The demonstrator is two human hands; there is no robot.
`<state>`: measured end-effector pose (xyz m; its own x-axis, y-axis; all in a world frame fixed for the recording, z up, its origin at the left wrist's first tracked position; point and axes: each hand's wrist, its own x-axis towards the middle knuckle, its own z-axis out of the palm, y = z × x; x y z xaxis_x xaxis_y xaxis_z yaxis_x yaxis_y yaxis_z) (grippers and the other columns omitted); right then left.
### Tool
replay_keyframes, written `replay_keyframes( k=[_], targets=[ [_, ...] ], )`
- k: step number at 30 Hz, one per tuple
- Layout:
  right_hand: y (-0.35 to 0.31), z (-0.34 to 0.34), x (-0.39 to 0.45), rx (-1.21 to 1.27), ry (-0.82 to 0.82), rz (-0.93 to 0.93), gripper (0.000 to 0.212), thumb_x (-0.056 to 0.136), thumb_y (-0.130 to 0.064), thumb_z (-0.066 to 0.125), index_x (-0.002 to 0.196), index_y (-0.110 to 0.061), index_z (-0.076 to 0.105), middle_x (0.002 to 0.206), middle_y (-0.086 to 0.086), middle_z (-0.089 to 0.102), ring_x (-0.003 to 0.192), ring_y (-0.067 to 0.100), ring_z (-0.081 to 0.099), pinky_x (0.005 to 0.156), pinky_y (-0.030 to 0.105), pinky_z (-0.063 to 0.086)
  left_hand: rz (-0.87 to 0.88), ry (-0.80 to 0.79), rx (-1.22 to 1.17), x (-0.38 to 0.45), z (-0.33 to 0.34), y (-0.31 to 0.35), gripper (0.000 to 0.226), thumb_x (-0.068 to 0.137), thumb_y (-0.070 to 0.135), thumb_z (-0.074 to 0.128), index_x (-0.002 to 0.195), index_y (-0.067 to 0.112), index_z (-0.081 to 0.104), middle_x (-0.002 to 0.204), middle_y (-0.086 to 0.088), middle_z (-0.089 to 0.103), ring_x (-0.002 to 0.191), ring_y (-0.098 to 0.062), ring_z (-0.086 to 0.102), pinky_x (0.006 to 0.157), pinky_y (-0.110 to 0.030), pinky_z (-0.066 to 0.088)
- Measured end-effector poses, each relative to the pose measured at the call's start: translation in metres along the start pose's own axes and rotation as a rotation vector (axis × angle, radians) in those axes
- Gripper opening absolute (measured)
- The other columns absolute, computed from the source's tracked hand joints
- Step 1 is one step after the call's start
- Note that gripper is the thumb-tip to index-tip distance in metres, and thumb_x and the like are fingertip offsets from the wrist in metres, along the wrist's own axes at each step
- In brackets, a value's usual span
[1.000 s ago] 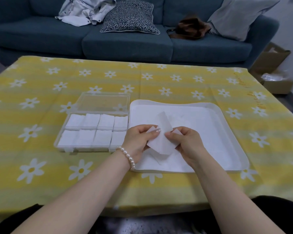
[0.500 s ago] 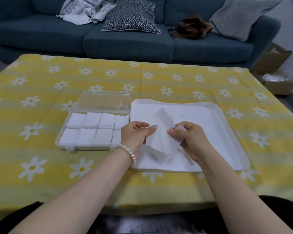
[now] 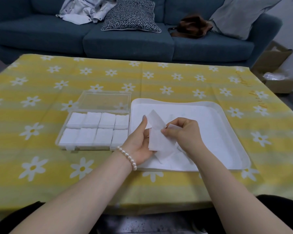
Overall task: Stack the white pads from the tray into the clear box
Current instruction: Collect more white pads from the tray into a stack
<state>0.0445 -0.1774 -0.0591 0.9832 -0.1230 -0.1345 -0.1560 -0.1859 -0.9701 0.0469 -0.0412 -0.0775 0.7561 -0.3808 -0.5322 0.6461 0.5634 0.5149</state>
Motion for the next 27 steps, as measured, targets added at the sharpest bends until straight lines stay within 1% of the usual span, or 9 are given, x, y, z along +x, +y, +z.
replay_keyframes(
  k=[2,5,7,10,17,19,21,23,27],
  targets=[
    [0.001,0.001,-0.001,0.029,0.014,0.007,0.02,0.068,0.004,0.075,0.061,-0.009,0.062,0.062,0.001,0.063,0.061,0.016,0.059,0.06,0.027,0.049,-0.026,-0.063,0.005,-0.002,0.001,0.0,0.065,0.089,0.059,0.041,0.087,0.002,0.073,0.085,-0.011,0.071,0.072,-0.021,0.07,0.07,-0.032,0.051],
    [0.001,0.003,-0.002,0.055,0.025,0.021,0.02,0.07,0.003,0.075,0.062,-0.009,0.061,0.058,-0.006,0.063,0.059,0.012,0.06,0.055,0.022,0.048,-0.05,-0.084,0.067,-0.005,0.002,-0.001,0.041,0.092,0.046,0.048,0.102,0.012,0.068,0.098,-0.008,0.07,0.091,-0.022,0.067,0.087,-0.04,0.049],
    [0.001,0.002,-0.002,0.065,0.03,0.029,0.019,0.071,0.003,0.074,0.063,-0.009,0.061,0.058,-0.006,0.063,0.058,0.012,0.06,0.053,0.021,0.048,-0.058,-0.09,0.081,-0.006,0.002,-0.003,0.032,0.095,0.036,0.048,0.111,0.013,0.064,0.106,-0.008,0.069,0.098,-0.023,0.065,0.09,-0.045,0.049],
    [-0.001,-0.001,-0.002,0.077,0.044,0.028,0.019,0.07,0.001,0.075,0.062,-0.01,0.062,0.062,0.001,0.062,0.06,0.018,0.06,0.059,0.03,0.05,0.014,-0.099,0.128,-0.002,0.0,-0.007,0.027,0.099,0.028,0.043,0.117,0.015,0.058,0.101,-0.006,0.069,0.09,-0.02,0.067,0.076,-0.038,0.056],
    [-0.005,-0.011,-0.003,0.089,0.102,0.02,0.019,0.07,0.001,0.074,0.061,-0.009,0.061,0.062,0.002,0.059,0.053,0.013,0.055,0.049,0.022,0.045,0.125,-0.002,0.266,0.004,-0.004,-0.007,0.025,0.101,0.007,0.035,0.112,0.007,0.058,0.095,-0.01,0.067,0.079,-0.02,0.064,0.061,-0.028,0.056],
    [-0.006,-0.011,-0.004,0.116,0.1,0.04,0.017,0.07,0.001,0.074,0.064,-0.008,0.062,0.062,0.004,0.06,0.051,0.013,0.056,0.047,0.021,0.045,0.105,-0.04,0.239,0.003,-0.004,-0.005,0.025,0.1,0.013,0.039,0.113,0.007,0.059,0.099,-0.011,0.067,0.085,-0.021,0.064,0.07,-0.033,0.054],
    [-0.005,-0.009,-0.004,0.132,0.07,0.059,0.017,0.07,0.002,0.074,0.065,-0.007,0.061,0.061,0.005,0.059,0.051,0.014,0.056,0.045,0.02,0.044,0.051,-0.101,0.206,0.001,-0.003,-0.004,0.033,0.098,0.03,0.041,0.114,0.011,0.062,0.104,-0.01,0.066,0.093,-0.024,0.061,0.081,-0.038,0.049],
    [-0.006,-0.007,-0.004,0.134,0.027,0.077,0.017,0.071,0.002,0.074,0.065,-0.007,0.061,0.061,0.004,0.059,0.052,0.014,0.057,0.045,0.019,0.043,0.01,-0.132,0.147,0.0,-0.003,-0.003,0.047,0.095,0.045,0.039,0.116,0.01,0.063,0.103,-0.012,0.066,0.093,-0.026,0.061,0.082,-0.038,0.046],
    [-0.006,-0.004,-0.004,0.128,-0.026,0.088,0.017,0.071,0.002,0.073,0.065,-0.007,0.061,0.062,0.003,0.061,0.055,0.016,0.058,0.05,0.021,0.045,-0.004,-0.132,0.095,0.001,-0.007,-0.001,0.057,0.096,0.052,0.032,0.117,0.008,0.061,0.105,-0.012,0.066,0.09,-0.025,0.063,0.082,-0.036,0.046]
  ],
)
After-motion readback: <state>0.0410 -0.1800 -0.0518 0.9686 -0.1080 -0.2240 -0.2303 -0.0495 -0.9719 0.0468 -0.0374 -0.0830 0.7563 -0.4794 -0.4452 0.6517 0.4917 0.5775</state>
